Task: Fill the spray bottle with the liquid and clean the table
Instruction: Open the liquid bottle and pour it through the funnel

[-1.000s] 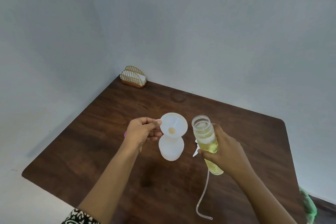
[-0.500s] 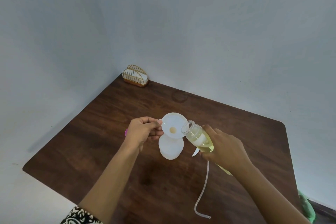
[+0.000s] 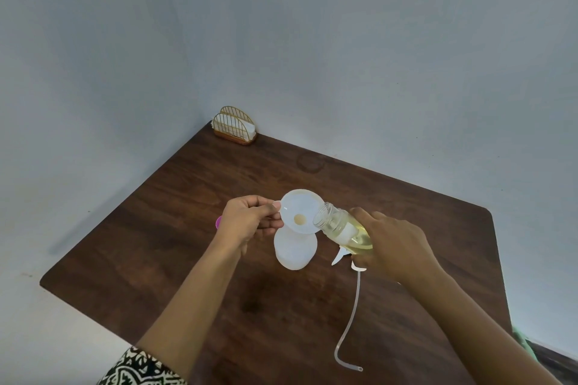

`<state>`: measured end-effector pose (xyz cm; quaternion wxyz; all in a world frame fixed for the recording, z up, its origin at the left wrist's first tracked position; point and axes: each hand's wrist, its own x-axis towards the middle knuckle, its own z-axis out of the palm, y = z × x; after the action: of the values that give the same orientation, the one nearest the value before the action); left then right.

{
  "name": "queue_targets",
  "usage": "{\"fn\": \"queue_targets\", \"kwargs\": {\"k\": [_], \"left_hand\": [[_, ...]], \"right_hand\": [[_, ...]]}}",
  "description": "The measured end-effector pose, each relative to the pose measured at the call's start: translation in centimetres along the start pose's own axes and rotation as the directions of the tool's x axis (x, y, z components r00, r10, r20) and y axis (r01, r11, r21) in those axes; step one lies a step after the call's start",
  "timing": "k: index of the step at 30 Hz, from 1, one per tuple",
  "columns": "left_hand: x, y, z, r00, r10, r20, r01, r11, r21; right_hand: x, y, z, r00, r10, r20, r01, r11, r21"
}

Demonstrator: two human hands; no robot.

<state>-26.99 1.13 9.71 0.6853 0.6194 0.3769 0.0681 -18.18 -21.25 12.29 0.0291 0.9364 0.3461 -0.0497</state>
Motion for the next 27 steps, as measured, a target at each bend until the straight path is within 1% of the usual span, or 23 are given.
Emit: {"fn": "queue_targets", "kwargs": {"k": [18, 27], "left_hand": [[-0.3, -0.2, -0.1, 1.000, -0.002, 0.001, 0.002, 1.000, 0.010], [-0.3, 0.0, 0.1, 1.000, -0.013, -0.004, 0.013, 1.000, 0.012]], "right_hand": [[0.1, 0.4, -0.8, 0.998, -0.062, 0.018, 0.063, 0.995, -0.079], [0.1, 0.3, -1.3, 0.997, -0.066, 0.047, 0.071, 0.990, -0.125]]}}
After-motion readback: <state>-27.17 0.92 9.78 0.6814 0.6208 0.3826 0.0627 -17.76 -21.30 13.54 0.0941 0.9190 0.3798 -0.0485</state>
